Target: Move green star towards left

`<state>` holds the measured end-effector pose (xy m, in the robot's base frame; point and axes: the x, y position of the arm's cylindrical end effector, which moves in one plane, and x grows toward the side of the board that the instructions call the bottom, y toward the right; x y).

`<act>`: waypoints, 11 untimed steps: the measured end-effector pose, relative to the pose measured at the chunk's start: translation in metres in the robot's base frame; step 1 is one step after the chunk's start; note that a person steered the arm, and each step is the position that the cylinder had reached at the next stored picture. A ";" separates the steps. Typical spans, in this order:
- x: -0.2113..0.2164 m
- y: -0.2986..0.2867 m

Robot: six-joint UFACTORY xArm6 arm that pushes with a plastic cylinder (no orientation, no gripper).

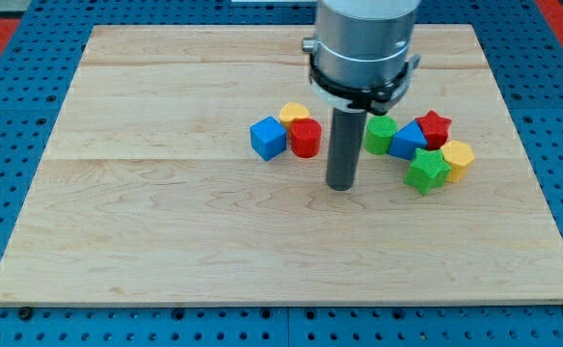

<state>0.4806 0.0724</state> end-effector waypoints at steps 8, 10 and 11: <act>-0.046 0.050; -0.006 0.014; 0.004 -0.043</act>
